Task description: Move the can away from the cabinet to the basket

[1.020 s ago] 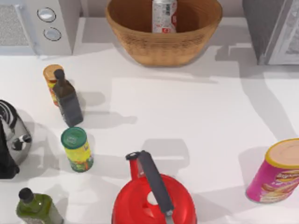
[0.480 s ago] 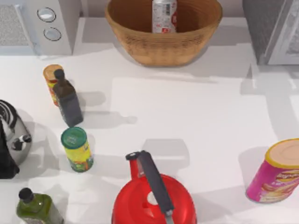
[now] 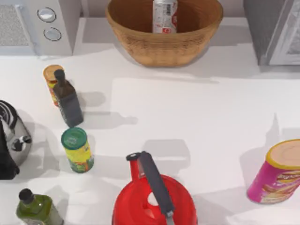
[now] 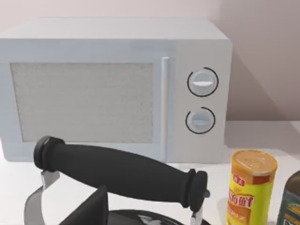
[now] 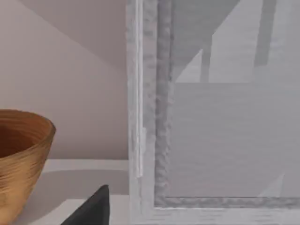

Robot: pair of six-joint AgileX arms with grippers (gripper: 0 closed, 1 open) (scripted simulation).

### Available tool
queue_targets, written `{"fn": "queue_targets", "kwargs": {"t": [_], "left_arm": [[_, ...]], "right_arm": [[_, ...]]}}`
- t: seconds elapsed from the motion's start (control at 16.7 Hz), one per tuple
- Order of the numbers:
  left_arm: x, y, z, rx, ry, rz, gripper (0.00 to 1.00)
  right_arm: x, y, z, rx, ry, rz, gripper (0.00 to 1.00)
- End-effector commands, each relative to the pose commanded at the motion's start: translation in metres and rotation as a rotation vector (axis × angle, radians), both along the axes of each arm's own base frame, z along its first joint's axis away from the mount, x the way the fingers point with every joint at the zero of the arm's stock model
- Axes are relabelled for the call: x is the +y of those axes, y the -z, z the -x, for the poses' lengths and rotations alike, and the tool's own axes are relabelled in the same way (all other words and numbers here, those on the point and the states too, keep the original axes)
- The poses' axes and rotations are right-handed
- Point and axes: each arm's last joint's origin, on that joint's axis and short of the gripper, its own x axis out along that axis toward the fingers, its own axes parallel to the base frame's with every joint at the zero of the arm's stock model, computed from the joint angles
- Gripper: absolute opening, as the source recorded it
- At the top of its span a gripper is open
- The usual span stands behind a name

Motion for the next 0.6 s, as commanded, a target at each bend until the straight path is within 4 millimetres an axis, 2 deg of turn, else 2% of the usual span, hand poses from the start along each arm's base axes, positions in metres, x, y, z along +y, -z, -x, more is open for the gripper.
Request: {"fn": "queue_targets", "kwargs": {"t": [0.18, 0.3, 0.42, 0.6], "left_arm": [[0.0, 0.0, 0.0, 0.0, 0.0, 0.0, 1.0], [0.0, 0.0, 0.0, 0.0, 0.0, 0.0, 1.0], [0.0, 0.0, 0.0, 0.0, 0.0, 0.0, 1.0], [0.0, 0.0, 0.0, 0.0, 0.0, 0.0, 1.0]], "right_arm": [[-0.005, 0.06, 0.008, 0.005, -0.006, -0.004, 1.0], [-0.006, 0.087, 0.01, -0.006, -0.009, -0.006, 1.0], [-0.008, 0.103, 0.011, -0.019, -0.011, -0.007, 1.0], [-0.008, 0.109, 0.011, -0.025, -0.012, -0.007, 1.0]]}}
